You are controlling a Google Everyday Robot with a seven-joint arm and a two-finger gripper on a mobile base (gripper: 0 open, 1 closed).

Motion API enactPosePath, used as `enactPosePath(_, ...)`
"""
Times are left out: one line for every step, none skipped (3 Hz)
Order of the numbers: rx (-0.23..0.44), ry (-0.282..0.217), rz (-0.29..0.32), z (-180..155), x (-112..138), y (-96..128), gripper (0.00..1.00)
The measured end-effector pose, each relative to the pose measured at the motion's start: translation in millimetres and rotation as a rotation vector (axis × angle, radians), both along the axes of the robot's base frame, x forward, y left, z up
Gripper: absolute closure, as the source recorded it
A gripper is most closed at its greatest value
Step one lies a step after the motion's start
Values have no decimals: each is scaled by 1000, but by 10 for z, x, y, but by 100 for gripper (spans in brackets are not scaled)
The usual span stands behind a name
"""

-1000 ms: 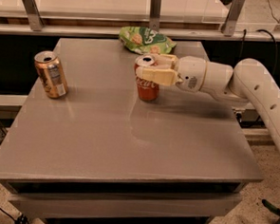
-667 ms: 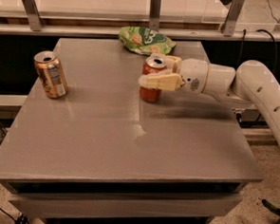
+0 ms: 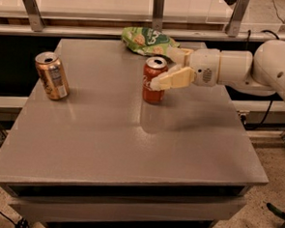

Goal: Place coke can upright

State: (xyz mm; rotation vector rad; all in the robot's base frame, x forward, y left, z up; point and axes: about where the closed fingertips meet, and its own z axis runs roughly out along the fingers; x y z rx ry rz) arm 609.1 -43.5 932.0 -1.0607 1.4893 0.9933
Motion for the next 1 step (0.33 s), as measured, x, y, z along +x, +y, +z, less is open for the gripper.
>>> enactPosePath(-21, 12, 0, 27, -25, -13, 0)
